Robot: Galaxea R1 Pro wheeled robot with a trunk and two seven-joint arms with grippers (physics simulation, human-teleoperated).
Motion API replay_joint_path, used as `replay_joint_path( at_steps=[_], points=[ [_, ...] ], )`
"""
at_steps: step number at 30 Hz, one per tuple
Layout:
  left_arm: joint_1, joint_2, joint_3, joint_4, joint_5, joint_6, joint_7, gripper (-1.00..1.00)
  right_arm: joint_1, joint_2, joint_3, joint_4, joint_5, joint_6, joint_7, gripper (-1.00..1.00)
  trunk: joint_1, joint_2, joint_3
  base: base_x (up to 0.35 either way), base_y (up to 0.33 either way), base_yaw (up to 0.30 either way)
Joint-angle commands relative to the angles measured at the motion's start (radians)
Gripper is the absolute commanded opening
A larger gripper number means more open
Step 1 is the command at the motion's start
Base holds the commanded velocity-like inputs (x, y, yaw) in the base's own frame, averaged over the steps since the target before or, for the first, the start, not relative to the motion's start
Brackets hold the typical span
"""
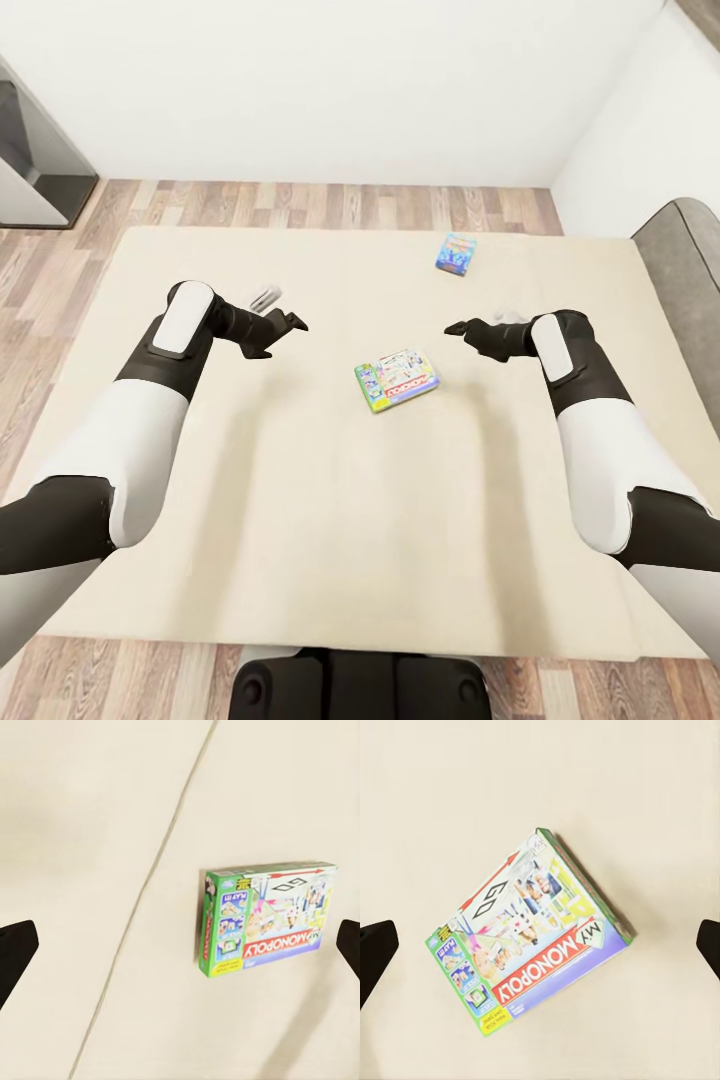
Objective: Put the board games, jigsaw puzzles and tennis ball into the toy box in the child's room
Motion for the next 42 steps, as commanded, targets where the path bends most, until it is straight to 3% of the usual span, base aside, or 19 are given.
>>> replay_joint_path(
  at_steps=[1, 12, 22, 31, 42],
  points=[
    [0.000, 0.000, -0.001, -0.001, 0.010, 0.001, 0.010, 1.00, 0.000, 0.000, -0.003, 0.000, 0.008, 0.005, 0.008, 1.00, 0.004, -0.008, -0.004, 0.000, 0.000, 0.000],
    [-0.007, -0.010, 0.001, -0.012, 0.017, 0.002, 0.011, 1.00, 0.004, -0.001, -0.004, 0.001, 0.007, 0.008, 0.010, 1.00, 0.046, -0.085, -0.038, 0.000, 0.000, 0.000],
    [-0.019, -0.021, -0.002, -0.017, 0.014, 0.002, 0.013, 1.00, 0.019, -0.001, -0.004, 0.002, 0.006, 0.029, 0.027, 1.00, 0.046, -0.085, -0.038, 0.000, 0.000, 0.000],
    [-0.020, -0.023, -0.003, -0.017, 0.013, 0.002, 0.014, 1.00, 0.024, -0.003, -0.006, 0.002, 0.007, 0.076, 0.102, 1.00, 0.046, -0.085, -0.038, 0.000, 0.000, 0.000],
    [-0.019, -0.024, -0.003, -0.018, 0.013, 0.002, 0.014, 1.00, 0.026, -0.006, -0.006, 0.007, 0.007, 0.090, 0.133, 1.00, 0.046, -0.085, -0.038, 0.000, 0.000, 0.000]
  ],
)
